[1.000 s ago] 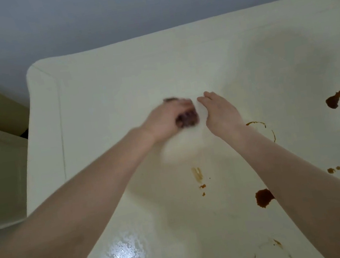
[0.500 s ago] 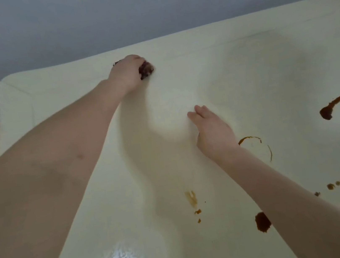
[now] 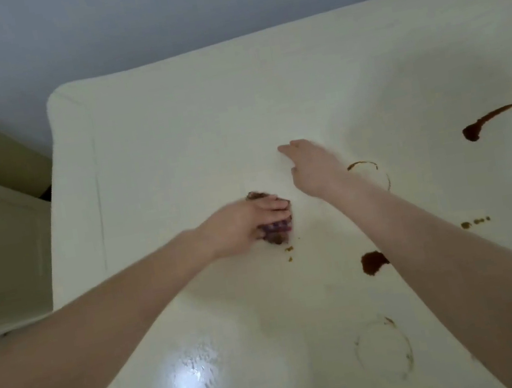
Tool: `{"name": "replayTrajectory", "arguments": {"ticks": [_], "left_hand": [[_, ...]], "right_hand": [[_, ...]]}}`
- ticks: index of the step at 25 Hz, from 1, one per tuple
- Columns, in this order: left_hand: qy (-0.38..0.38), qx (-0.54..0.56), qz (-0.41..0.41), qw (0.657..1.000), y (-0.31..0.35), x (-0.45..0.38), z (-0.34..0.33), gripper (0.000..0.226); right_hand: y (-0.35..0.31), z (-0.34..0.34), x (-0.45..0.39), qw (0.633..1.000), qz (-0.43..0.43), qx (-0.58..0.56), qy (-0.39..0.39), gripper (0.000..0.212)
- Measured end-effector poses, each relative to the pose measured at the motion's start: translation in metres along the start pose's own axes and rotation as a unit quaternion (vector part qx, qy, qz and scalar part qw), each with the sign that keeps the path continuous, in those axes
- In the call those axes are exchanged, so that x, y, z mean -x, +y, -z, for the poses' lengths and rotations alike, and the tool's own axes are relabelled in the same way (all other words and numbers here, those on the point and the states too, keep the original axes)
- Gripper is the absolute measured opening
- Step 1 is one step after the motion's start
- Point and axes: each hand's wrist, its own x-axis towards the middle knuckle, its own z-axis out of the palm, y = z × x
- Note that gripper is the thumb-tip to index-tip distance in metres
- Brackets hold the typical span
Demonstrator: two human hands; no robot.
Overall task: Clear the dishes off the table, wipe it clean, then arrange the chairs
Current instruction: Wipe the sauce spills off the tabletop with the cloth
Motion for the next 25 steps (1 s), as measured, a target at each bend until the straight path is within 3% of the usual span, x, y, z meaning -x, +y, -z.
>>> {"name": "replayTrajectory", "arguments": {"ticks": [5, 8, 11, 13, 16, 18, 21, 25], "left_hand": [[0.146, 0.008, 0.182, 0.972, -0.003, -0.038, 0.013, 0.045], [0.141, 0.051, 0.142, 0.978, 0.048, -0.015, -0.038, 0.038], [0.132, 0.048, 0.066, 0.988, 0.102, 0.021, -0.087, 0.056], [0.122, 0.123, 0.1, 0.98, 0.121, 0.04, -0.095, 0.059], [0.253, 0.241, 0.244, 0.905, 0.122, 0.06, -0.07, 0.05], [0.326, 0.191, 0.322, 0.868, 0.105, 0.076, -0.053, 0.05], [0.241, 0.037, 0.367, 0.897, 0.085, 0.095, -0.054, 0.055], [0.206, -0.018, 0.374, 0.904, 0.077, 0.109, -0.073, 0.059]], "right_hand": [[0.004, -0.024, 0.071, 0.995, 0.026, -0.084, 0.055, 0.056], [0.014, -0.033, 0.099, 0.99, 0.025, -0.11, 0.085, 0.053], [0.016, -0.046, 0.13, 0.983, 0.042, -0.155, 0.087, 0.053], [0.015, -0.055, 0.151, 0.978, 0.062, -0.179, 0.091, 0.051], [0.011, -0.076, 0.171, 0.97, 0.138, -0.19, 0.056, 0.044], [0.011, -0.097, 0.174, 0.974, 0.211, -0.085, 0.005, 0.045], [0.023, -0.128, 0.195, 0.968, 0.249, 0.018, -0.008, 0.051], [0.023, -0.115, 0.203, 0.94, 0.329, -0.085, -0.026, 0.044]]}}
